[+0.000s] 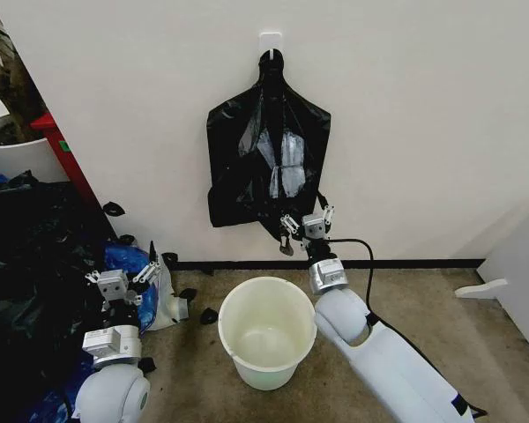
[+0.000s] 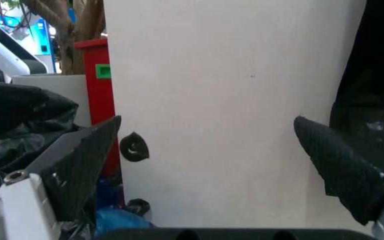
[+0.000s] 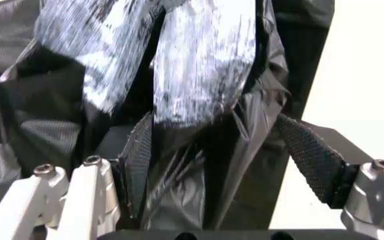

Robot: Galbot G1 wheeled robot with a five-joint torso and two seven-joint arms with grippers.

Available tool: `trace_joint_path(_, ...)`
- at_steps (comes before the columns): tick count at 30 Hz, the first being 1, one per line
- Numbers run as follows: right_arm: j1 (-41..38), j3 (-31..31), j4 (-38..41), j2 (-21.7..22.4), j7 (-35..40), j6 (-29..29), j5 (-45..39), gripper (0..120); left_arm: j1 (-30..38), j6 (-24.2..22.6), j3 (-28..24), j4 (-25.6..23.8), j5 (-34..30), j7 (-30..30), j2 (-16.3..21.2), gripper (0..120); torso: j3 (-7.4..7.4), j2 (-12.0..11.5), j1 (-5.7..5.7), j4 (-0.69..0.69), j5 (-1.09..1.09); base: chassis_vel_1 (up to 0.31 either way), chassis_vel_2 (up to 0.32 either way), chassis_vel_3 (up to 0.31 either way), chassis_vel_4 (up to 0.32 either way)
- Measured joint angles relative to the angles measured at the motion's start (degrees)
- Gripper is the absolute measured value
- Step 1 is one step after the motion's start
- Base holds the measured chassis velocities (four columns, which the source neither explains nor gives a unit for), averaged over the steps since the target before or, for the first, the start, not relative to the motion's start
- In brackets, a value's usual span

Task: Place the garbage bag over the trash bin.

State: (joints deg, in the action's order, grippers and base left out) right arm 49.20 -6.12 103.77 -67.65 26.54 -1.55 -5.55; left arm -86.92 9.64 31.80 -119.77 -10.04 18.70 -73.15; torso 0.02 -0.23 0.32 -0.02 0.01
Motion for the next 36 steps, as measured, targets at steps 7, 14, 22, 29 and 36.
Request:
trace_joint_path(7, -0.7, 0.3, -0.6, -0.7, -0.6, -0.5, 0.1, 53, -0.1, 0.2, 0.1, 0.1, 0.0, 0.0, 0.1, 100, 0.0, 0.0, 0.0, 0.0, 0.0, 0.0, 0.0, 0.0, 0.0)
trace_joint_path(14, -0.1, 0.6, -0.4, -1.0, -1.4, -1.5, 0.4, 27, 0.5, 0.3, 0.0, 0.2, -0.2, 0.0, 0.2, 100, 0.0, 0.0, 0.0, 0.0, 0.0, 0.0, 0.0, 0.0, 0.0)
trace_joint_path(22, 1.2, 2.6, 1.3, -0.8, -3.9, -5.4, -2.1, 0, 4.9, 5.2, -1.3, 1.4, -4.2, -5.9, 2.1, 100, 0.0, 0.0, 0.0, 0.0, 0.0, 0.0, 0.0, 0.0, 0.0)
trace_joint_path(29, 1.1, 3.0, 5.1, 0.0, -12.9, -12.0, -11.4, 0, 13.1, 9.9, -4.7, 3.1, -17.5, -20.5, 11.6, 100, -0.01, 0.0, 0.0, 0.0, 0.01, 0.0, 0.0, 0.0, 0.0)
trace_joint_path(36, 0.3, 1.1, 5.2, -0.6, -15.7, -13.9, -12.3, 0, 22.5, 10.8, -12.0, 5.0, -19.1, -28.3, 20.3, 100, 0.0, 0.0, 0.0, 0.04, 0.0, 0.0, 0.0, 0.0, 0.0)
